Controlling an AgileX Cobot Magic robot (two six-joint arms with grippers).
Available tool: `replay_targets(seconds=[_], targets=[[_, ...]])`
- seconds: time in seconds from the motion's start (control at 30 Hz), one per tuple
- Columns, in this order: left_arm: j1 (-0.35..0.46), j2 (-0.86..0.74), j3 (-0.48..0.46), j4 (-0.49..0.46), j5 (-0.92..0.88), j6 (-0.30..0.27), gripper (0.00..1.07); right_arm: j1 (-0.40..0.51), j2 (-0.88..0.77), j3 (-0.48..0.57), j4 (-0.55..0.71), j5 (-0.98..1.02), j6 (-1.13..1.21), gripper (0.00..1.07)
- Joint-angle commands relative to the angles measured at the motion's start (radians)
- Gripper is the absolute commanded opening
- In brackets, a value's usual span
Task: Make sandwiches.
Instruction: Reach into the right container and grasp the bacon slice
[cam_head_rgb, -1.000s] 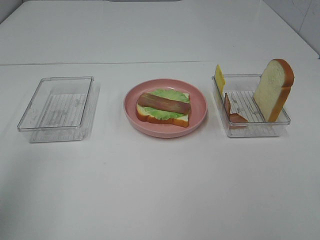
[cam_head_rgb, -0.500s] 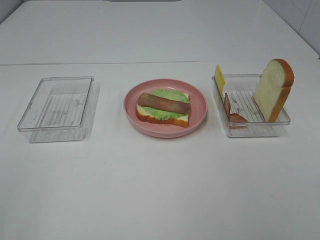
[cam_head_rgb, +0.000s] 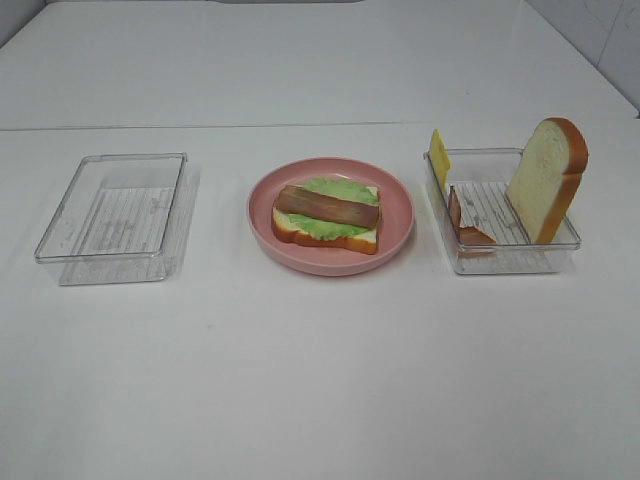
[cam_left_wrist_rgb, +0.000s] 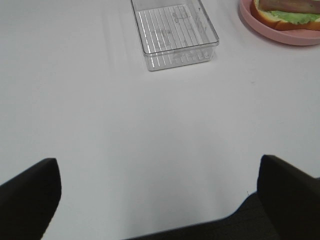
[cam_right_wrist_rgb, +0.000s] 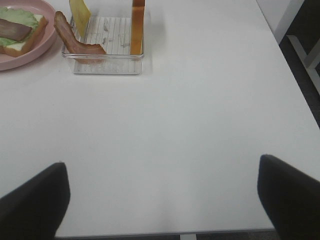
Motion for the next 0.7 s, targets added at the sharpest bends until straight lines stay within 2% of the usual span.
replay_targets(seconds=[0.03, 0.33, 0.4, 0.67, 0.7], targets=[[0.001, -0.007, 0.003, -0.009, -0.018, -0.006, 1.01, -0.008, -0.030, 0.002, -0.009, -0.002, -0.007, 0.99], [0.005, -0.007, 0.003, -0.009, -0.018, -0.006, 1.01, -0.008, -0.030, 0.002, -0.009, -0.002, -0.007, 0.99], [0.056, -0.008, 0.003, -0.009, -0.018, -0.006, 1.01, -0.008, -0.030, 0.002, -0.009, -0.002, -0.007, 0.99], [0.148, -0.060, 0.003, -0.009, -0.018, -0.006, 1.01, -0.008, -0.030, 0.002, -0.009, -0.002, -0.007, 0.99], [0.180, -0.088, 0.003, -0.009, -0.018, -0.006, 1.01, -0.008, -0.030, 0.002, -0.009, -0.002, -0.007, 0.99]])
